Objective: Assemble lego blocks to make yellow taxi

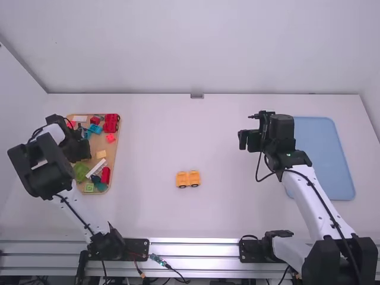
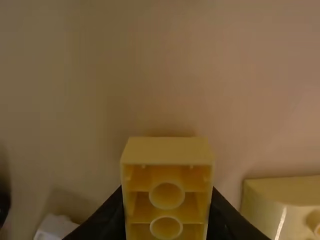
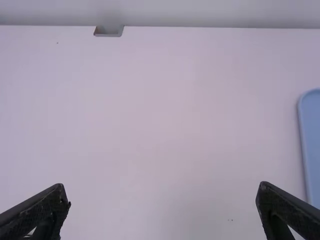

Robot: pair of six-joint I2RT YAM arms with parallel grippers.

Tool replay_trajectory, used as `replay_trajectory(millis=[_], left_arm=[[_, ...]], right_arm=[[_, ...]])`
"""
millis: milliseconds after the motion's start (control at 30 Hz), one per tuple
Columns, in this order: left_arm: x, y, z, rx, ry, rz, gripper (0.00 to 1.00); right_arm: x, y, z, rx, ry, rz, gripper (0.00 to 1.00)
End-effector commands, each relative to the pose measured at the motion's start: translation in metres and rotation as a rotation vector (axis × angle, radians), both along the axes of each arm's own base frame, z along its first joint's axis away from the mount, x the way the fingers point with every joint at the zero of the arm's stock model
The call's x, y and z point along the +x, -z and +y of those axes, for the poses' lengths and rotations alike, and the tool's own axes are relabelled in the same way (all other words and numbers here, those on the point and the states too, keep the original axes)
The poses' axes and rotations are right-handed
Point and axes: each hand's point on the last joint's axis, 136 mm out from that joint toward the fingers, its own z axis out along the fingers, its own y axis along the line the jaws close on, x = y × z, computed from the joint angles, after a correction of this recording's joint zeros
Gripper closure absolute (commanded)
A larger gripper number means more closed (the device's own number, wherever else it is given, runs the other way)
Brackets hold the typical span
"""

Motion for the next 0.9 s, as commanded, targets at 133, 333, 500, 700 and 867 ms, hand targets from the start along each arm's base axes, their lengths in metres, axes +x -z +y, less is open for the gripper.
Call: replay_trajectory(millis=[133,333,500,700,867], left_arm=[[0.005,0.011,-0.003,-0.012,-0.005,-0.001,0.71],[0.01,0.008,0.0,-0.005,-0.005,-0.019,0.83],[0.017,-0.015,0.004,0.014,-0.031,-0.057,0.98],[0.036,-0.069,-0.011,-0.025,0.032,-0.235,0.98],[0.047,-0.125,-0.051,-0.098,0.175,-0.453,0.98]], right_arm=[[0.004,-0.011,0.001,0.004,0.0,-0.026,0.01],[0.004,-0.011,0.001,0.005,-0.002,-0.026,0.01],[0.004,-0.012,0.003,0.015,-0.007,-0.026,0.01],[0.002,-0.018,0.02,0.078,-0.092,-0.039,0.01],[-0.002,-0.026,0.04,0.122,-0.215,-0.07,0.01]])
